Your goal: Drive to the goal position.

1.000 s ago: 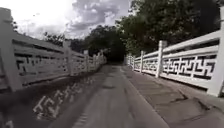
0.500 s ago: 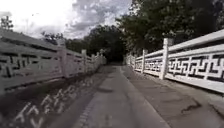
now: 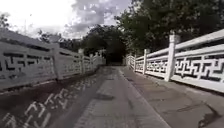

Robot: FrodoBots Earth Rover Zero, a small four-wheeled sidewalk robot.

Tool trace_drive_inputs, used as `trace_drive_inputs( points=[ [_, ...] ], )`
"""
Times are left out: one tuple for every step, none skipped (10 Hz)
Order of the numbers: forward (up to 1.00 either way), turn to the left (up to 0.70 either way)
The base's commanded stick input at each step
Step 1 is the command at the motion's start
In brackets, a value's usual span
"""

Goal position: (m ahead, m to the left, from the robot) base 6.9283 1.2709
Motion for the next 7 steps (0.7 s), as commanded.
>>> trace_drive_inputs(
  points=[
    [0.70, 0.00],
    [0.70, 0.00],
    [0.70, 0.00],
    [0.70, 0.00],
    [0.70, 0.00],
    [0.70, 0.00],
    [0.70, 0.00]
  ],
)
